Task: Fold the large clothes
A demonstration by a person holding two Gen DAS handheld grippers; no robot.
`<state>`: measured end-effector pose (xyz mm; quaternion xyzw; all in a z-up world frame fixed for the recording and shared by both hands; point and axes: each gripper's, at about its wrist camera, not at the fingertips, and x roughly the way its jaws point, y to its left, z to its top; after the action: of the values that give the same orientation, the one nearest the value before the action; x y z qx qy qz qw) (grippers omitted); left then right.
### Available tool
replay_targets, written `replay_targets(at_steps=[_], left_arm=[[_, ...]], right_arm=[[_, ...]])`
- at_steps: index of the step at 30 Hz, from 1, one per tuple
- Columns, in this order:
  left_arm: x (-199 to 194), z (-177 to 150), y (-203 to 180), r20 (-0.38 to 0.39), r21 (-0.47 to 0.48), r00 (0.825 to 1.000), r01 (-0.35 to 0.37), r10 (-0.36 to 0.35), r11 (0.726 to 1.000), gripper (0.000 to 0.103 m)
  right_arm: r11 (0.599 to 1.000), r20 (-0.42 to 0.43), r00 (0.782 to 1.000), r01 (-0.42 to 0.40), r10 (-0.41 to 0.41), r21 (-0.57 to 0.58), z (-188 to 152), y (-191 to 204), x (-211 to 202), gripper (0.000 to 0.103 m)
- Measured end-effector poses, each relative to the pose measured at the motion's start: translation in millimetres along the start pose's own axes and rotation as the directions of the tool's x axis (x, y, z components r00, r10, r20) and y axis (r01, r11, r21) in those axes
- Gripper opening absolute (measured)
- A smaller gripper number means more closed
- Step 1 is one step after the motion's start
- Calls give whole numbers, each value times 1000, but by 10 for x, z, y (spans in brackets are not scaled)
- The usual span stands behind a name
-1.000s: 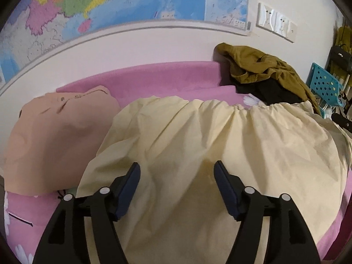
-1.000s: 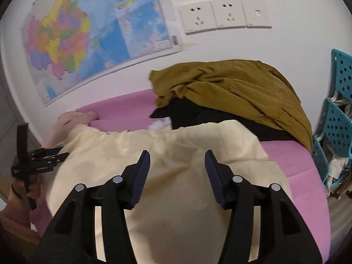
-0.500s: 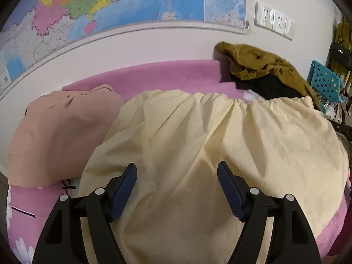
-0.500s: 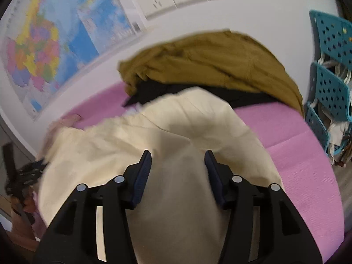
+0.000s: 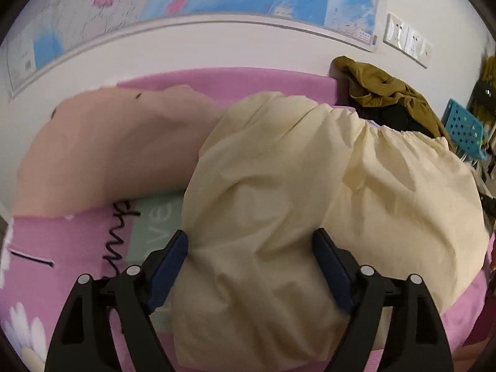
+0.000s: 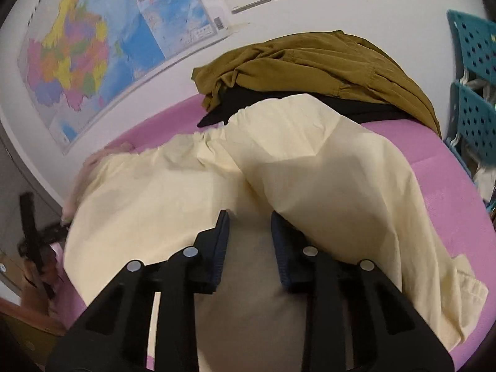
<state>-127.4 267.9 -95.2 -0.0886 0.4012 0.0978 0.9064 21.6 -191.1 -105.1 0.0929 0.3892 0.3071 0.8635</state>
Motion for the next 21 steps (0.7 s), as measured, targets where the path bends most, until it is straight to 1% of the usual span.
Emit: replay_targets(at_steps=[1,2,3,4,5,6,7,8,10,11,12,14,16,17,18,21], left_arm=[[-24,1,5,4,-6,1000,-2,2,1000,80],[-59,4,-4,11,-1,1000,-17,17,1000,80],[-95,3,-18,21,7,999,-28,28,1000,79],[-145,6,-37,33,15,999,-37,36,999,79],[-212,5,-59,51,22,998,-38,36,999,79],[-277,5,-89,71,31,997,-33,30,999,79],[-330,3,-123,86,41,996,-30,26,999,79],[-386,-1,-171,101,55,995,-28,22,998,79],[-453,-7,-297,122,95,993,-17,5,995,79],[-460,-7,-342,123,108,992,-7,-7,994,80],[-451,-26,-401,122,128,992,11,-27,992,80],[-380,-39,-459,111,139,994,8,-23,990,80],[-253,-83,-447,73,128,997,10,-19,992,80],[-202,-95,-432,58,117,998,11,-18,993,80],[-160,-108,-416,40,102,999,10,-14,995,80],[-214,-111,-420,50,91,999,15,-20,996,82]], right_arm=[[1000,6,1000,-3,3,-1,7,47,-51,42],[1000,22,1000,-9,9,-9,14,116,-120,47],[999,40,999,-16,17,-28,13,192,-192,50],[997,64,997,-38,42,-66,9,310,-287,51],[994,88,994,-52,60,-97,9,414,-379,51],[990,109,991,-68,82,-124,-8,507,-457,55],[983,114,986,-101,119,-152,-16,605,-493,56],[976,109,983,-128,148,-174,-25,682,-509,56],[964,96,980,-148,172,-219,-57,850,-480,58],[957,68,981,-163,184,-242,-94,936,-393,58],[955,49,982,-164,181,-247,-111,970,-320,58],[964,-26,988,-152,150,-216,-181,969,-55,57],[976,-87,990,-125,111,-180,-261,912,156,58],[981,-97,989,-127,113,-149,-299,871,221,58],[982,-89,989,-126,115,-140,-315,872,214,58],[984,-74,992,-112,102,-141,-305,922,122,59]])
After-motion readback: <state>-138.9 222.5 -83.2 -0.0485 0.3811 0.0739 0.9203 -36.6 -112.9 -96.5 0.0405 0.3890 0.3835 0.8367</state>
